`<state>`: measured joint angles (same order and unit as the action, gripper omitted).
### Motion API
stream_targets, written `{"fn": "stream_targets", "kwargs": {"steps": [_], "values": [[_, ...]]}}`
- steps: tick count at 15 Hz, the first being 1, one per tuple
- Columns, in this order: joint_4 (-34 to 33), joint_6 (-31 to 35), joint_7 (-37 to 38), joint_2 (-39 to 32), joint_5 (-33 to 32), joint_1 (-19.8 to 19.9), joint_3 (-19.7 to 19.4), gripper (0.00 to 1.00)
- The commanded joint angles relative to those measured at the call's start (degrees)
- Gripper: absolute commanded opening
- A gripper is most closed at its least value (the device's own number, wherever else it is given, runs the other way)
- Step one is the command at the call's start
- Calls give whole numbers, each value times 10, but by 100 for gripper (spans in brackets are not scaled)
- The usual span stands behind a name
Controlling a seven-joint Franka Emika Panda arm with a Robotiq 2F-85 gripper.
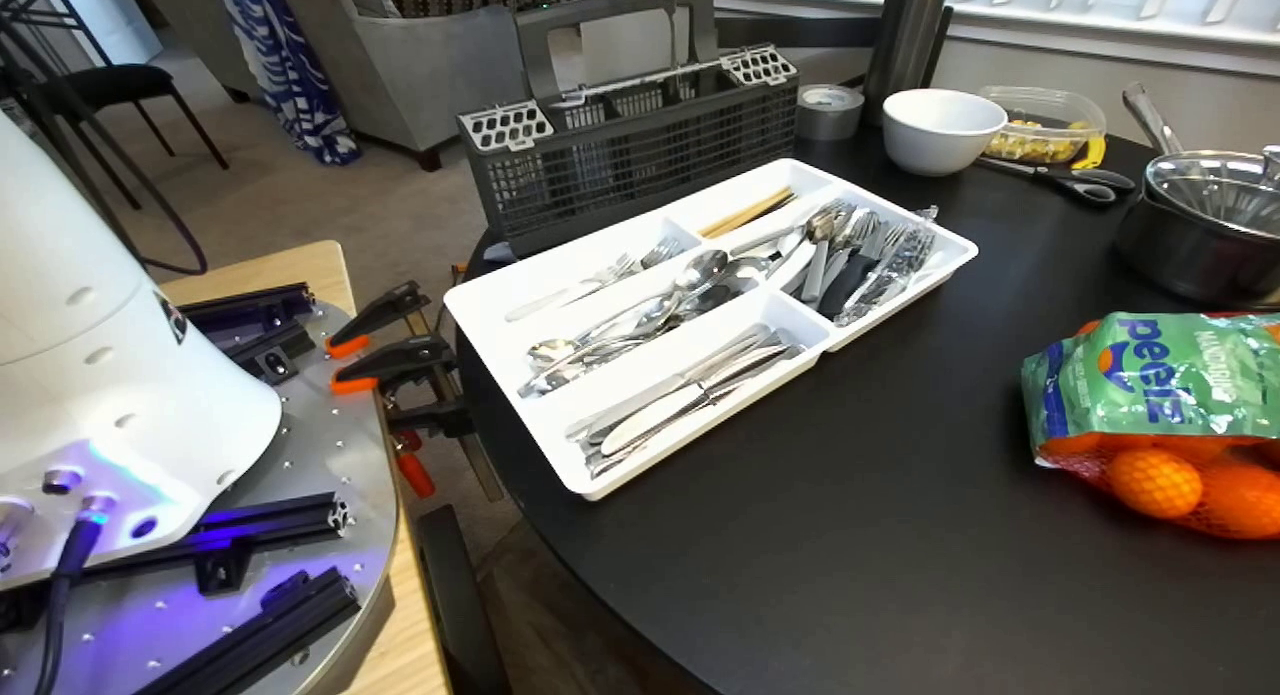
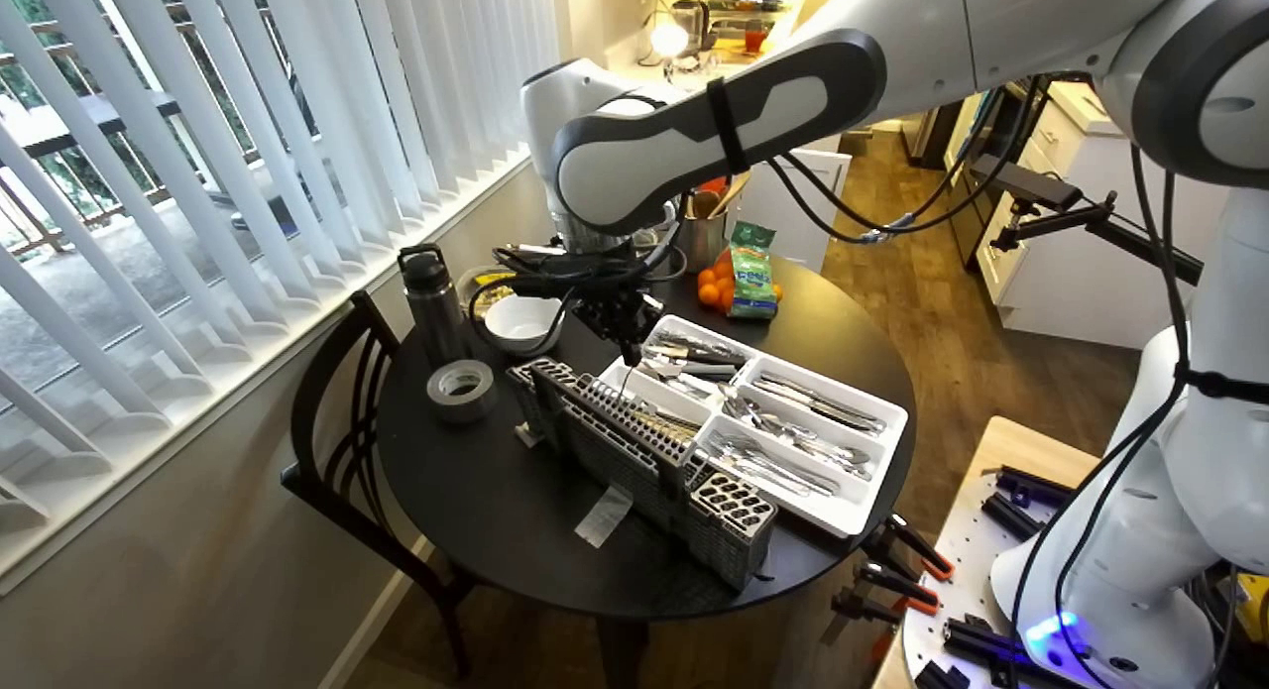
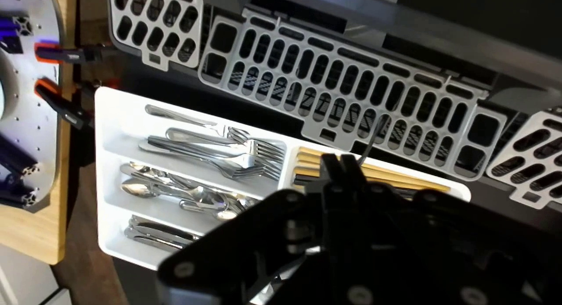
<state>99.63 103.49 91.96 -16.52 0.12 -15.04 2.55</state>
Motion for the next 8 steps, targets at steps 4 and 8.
{"fn": "stream_targets", "kwargs": {"steps": [4,8], "values": [[15,-30,92,34,4,13,4,3],[10,-60,110,43,8,22,4,3]]}}
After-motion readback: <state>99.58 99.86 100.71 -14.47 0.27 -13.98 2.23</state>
